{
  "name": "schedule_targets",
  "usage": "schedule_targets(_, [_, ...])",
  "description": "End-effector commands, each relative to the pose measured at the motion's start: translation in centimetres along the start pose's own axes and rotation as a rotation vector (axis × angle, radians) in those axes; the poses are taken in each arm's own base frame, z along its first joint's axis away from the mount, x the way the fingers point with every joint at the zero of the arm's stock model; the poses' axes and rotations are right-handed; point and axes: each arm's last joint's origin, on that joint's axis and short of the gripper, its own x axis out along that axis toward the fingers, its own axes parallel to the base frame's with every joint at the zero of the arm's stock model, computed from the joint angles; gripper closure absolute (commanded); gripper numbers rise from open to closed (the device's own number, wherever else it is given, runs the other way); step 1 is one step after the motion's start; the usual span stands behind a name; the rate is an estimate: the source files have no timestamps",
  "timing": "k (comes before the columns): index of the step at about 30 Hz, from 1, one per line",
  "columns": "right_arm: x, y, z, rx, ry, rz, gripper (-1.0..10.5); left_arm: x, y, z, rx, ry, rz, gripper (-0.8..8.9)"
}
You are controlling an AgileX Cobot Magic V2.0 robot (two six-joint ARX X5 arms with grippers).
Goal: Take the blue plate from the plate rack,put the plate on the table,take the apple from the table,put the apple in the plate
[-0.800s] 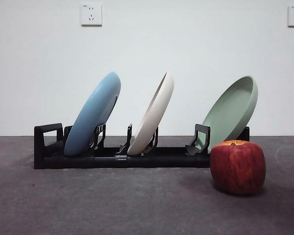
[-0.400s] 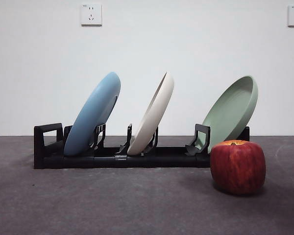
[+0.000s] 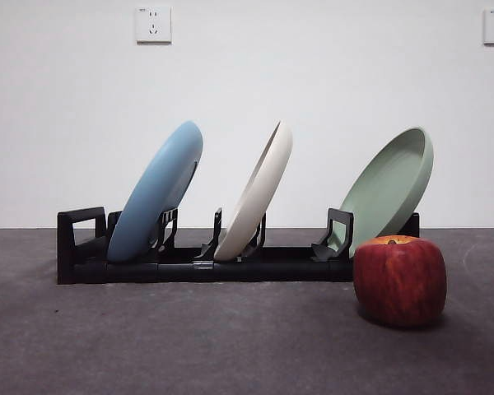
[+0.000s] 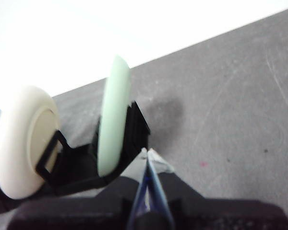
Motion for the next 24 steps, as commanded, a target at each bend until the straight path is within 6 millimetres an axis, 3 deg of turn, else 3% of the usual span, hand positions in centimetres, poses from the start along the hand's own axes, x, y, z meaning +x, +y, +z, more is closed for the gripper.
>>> schedule_targets(1, [-0.3, 0.8, 2.4, 0.015, 0.019, -0.004, 9.6, 0.1, -0.5, 1.8, -0.014, 0.030, -0.033, 8.19])
schedule_targets(6, [0.1, 2.3, 6.4, -0.024, 0.095, -0.002, 9.6, 1.3, -1.5, 5.4, -0.020, 0.116, -0.119, 8.19])
schedule_targets(11, [1.5, 3.8, 9.9, -0.092, 0.211, 0.082, 9.5, 3.6, -2.3, 8.5, -0.045, 0.256, -0.216, 8.19])
schedule_targets(16, [3.6, 4.9, 11.9, -0.133, 0.321, 0.191, 9.4, 6.2, -2.8, 10.4, -0.026, 0.384, -0.316, 8.10])
schedule_targets(18, [4.6, 5.0, 12.3, -0.127, 0.353, 0.199, 9.3, 7.2, -2.9, 10.8, -0.039, 0.423, -0.336, 7.18])
schedule_targets(21, [5.9, 5.0, 12.3, -0.123, 0.379, 0.202, 7.7, 8.2, -3.2, 10.9, -0.043, 0.448, -0.347, 4.83])
schedule_targets(24, [6.9, 5.0, 12.3, -0.116, 0.411, 0.194, 6.7, 9.2, -3.5, 11.0, -0.047, 0.462, -0.364, 4.68])
